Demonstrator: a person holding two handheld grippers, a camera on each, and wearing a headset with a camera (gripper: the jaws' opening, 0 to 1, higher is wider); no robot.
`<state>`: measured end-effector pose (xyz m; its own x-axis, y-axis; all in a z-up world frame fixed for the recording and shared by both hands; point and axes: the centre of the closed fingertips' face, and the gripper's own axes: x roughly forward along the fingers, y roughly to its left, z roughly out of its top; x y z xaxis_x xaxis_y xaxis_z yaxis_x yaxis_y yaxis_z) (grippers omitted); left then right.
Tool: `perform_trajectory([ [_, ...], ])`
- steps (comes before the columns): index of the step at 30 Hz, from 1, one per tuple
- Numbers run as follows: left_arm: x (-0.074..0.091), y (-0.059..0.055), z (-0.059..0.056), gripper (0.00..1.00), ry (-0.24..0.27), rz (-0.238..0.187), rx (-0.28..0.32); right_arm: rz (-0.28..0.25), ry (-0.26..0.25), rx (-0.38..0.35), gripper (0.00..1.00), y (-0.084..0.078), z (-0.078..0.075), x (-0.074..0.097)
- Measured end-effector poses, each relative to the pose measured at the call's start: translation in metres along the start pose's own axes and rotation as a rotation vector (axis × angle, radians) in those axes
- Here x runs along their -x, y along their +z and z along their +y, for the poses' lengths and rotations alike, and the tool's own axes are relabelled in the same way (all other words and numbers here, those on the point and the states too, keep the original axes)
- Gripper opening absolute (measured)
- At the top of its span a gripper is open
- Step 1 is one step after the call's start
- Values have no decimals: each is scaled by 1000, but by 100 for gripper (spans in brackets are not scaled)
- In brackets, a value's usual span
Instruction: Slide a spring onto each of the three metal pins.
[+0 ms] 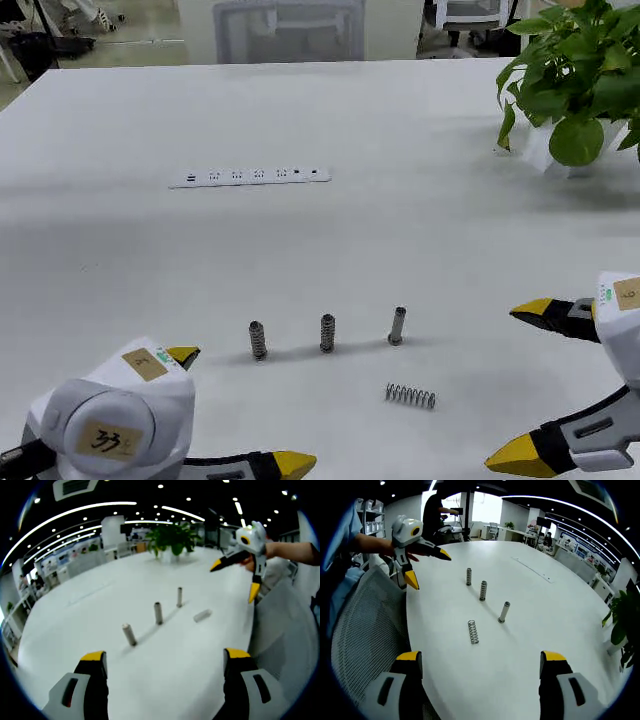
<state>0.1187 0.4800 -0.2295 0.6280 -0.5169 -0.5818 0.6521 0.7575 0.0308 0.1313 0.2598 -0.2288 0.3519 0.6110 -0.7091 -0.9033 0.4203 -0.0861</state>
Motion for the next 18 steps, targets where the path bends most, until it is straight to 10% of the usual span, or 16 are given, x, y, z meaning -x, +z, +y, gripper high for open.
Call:
perform_trajectory([
  [18, -52, 31, -45, 93, -210, 2, -226, -23, -51, -94, 99, -24, 2, 24],
])
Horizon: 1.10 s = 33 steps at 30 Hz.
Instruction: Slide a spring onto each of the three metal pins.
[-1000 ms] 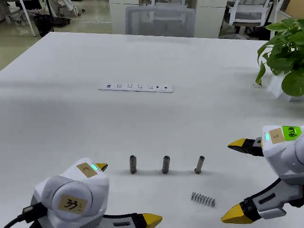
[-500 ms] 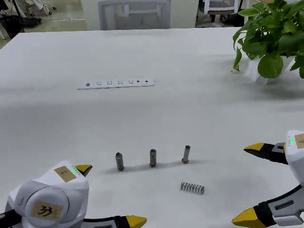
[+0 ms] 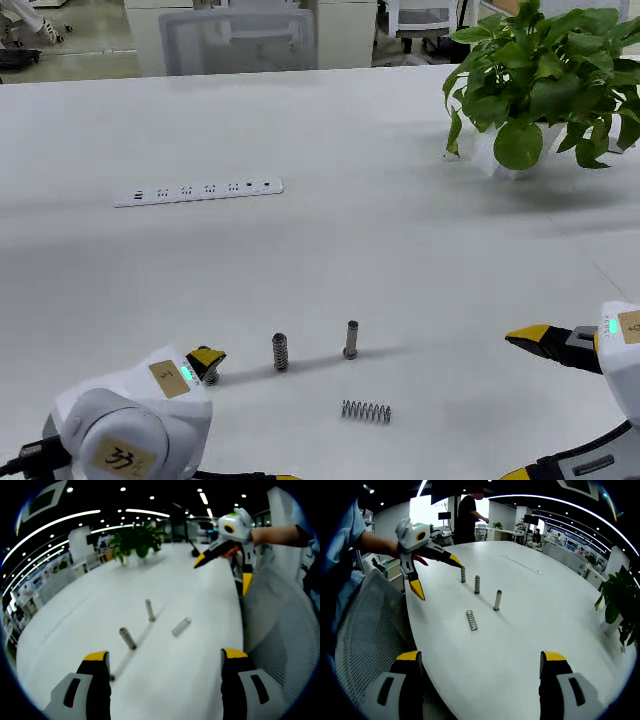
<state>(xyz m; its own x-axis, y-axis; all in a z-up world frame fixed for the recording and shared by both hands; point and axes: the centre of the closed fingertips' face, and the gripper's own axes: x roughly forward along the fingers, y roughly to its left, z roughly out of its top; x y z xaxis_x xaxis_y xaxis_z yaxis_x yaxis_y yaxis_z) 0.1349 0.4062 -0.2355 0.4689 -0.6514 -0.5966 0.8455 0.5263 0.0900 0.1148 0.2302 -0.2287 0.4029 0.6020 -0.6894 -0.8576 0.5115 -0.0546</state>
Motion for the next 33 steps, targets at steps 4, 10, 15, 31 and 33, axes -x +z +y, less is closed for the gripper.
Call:
perform_trajectory([
  [4, -10, 3, -5, 89, -50, 7, -41, -2, 0, -11, 99, -4, 2, 1],
  [10, -28, 4, -8, 75, -129, 19, -122, -8, -9, -42, 99, -7, 2, 2],
  [15, -42, 2, -19, 54, -194, 37, -171, 3, -14, -43, 98, -10, 3, 2],
  [31, -87, 5, -26, 29, -284, 112, -227, -1, -24, -81, 97, -21, 11, 9],
  [33, -89, 3, -27, 27, -294, 129, -244, 0, -24, -85, 97, -23, 12, 9],
])
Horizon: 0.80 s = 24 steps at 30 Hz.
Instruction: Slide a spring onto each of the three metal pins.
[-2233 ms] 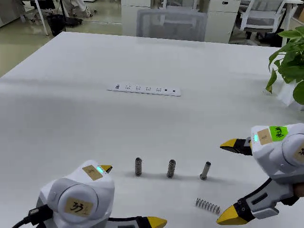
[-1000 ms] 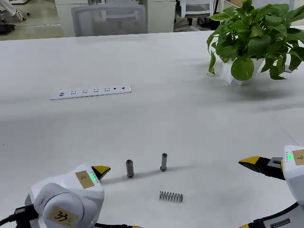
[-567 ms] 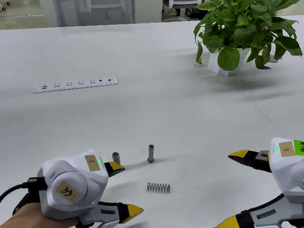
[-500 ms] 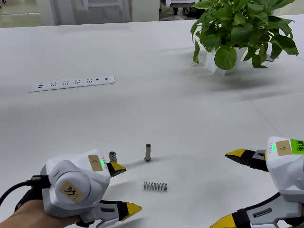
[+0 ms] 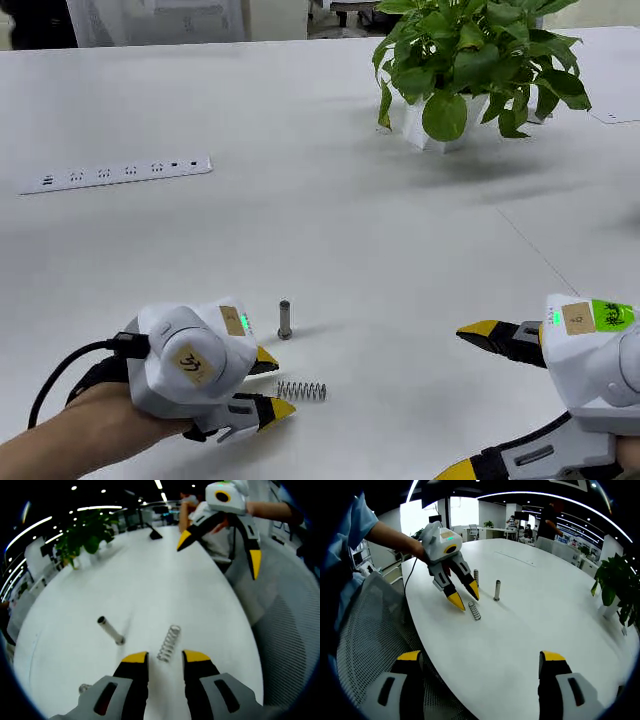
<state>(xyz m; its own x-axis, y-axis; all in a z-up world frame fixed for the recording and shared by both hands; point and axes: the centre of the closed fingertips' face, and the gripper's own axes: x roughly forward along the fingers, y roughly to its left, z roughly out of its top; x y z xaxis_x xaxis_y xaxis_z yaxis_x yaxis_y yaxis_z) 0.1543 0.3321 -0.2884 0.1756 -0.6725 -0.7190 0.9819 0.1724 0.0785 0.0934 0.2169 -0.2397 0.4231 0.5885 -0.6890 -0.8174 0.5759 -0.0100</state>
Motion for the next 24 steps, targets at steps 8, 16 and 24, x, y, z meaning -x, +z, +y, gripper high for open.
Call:
perform_trajectory([
  [8, -10, -4, 0, 25, -22, 60, -23, 3, -1, -9, 97, 0, 0, 1],
  [16, -13, 0, -3, 21, -46, 86, -23, 4, -5, -1, 97, 3, -2, 2],
  [24, -13, -1, -4, 19, -68, 120, -32, 0, -6, 8, 97, 4, 2, 3],
])
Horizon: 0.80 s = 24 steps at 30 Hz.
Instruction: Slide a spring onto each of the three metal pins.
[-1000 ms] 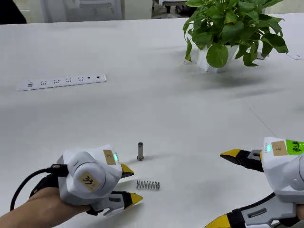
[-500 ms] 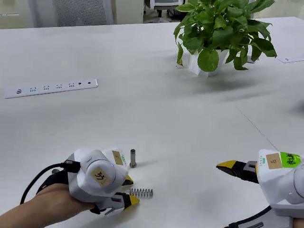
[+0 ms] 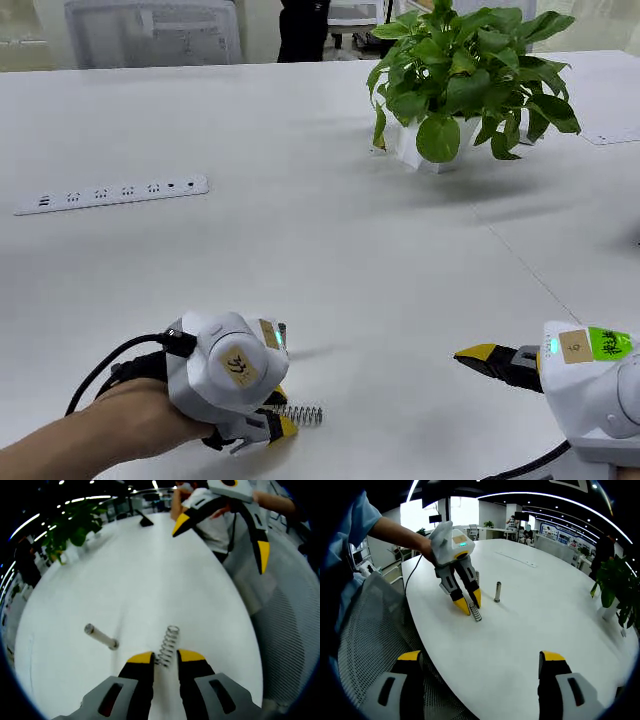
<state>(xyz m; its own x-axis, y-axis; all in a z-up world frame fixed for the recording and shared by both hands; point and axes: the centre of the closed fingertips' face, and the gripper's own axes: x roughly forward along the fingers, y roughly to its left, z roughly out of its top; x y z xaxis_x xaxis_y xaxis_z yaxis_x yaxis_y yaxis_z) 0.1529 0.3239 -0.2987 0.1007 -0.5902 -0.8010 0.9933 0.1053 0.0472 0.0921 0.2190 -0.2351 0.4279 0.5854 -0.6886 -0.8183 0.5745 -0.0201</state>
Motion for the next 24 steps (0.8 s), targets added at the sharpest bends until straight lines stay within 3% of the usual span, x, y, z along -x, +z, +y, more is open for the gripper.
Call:
perform_trajectory([
  [18, 0, -2, -1, 18, -62, 83, -93, 13, -5, -6, 96, -4, 8, 3],
  [24, 0, -2, 0, 14, -60, 112, -115, 11, -1, -3, 96, -3, 10, 0],
])
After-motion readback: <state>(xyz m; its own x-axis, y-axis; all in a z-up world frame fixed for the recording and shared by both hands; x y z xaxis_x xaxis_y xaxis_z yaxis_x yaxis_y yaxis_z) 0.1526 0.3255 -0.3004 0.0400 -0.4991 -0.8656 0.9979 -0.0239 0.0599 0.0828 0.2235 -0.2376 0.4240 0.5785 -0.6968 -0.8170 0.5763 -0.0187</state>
